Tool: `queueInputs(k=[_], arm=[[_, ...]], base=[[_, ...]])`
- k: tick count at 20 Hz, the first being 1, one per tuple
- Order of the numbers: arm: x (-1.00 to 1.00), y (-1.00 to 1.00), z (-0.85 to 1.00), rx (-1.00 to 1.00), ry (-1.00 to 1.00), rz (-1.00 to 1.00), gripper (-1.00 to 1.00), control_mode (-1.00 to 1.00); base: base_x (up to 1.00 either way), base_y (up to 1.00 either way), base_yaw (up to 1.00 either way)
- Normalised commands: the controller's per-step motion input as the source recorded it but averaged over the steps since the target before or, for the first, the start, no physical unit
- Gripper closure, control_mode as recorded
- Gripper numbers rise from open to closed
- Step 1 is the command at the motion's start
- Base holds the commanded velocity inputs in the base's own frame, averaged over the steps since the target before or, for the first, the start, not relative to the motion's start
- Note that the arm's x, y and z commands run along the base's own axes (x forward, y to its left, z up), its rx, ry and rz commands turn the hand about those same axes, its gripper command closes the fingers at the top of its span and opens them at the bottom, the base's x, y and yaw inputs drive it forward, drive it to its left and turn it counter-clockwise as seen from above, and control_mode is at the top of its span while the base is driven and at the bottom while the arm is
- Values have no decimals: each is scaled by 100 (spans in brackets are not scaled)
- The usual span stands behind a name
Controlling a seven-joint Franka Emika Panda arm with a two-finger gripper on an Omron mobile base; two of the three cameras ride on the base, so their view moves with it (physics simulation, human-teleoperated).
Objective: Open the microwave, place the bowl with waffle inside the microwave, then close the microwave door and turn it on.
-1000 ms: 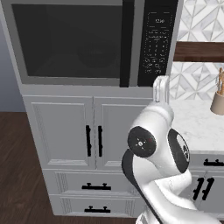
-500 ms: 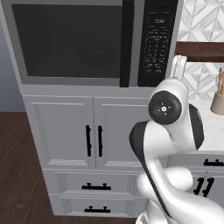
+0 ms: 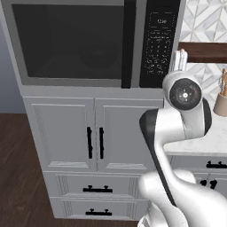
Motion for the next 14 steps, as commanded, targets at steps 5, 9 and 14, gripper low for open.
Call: queueInputs(k=[5, 9, 14], arm=[[47, 1, -20, -4, 0, 11, 100, -100], [19, -4, -3, -1, 0, 4, 100, -100], [1, -38, 0, 1, 0, 1, 100, -100]], base=[[0, 0, 0], [0, 0, 0], [0, 0, 0]])
